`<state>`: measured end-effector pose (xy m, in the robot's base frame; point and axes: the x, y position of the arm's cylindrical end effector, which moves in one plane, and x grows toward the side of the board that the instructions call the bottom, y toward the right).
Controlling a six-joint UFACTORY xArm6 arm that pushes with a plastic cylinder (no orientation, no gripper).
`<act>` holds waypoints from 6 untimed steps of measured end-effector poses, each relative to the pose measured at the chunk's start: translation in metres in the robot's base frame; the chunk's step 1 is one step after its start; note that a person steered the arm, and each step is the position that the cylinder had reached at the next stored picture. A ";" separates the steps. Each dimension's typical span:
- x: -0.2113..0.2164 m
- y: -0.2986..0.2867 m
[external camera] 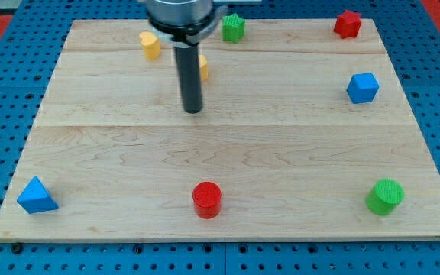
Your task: Move your arm to green star
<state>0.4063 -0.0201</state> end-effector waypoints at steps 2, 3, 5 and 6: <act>-0.065 0.172; -0.120 0.213; -0.211 0.104; -0.209 0.077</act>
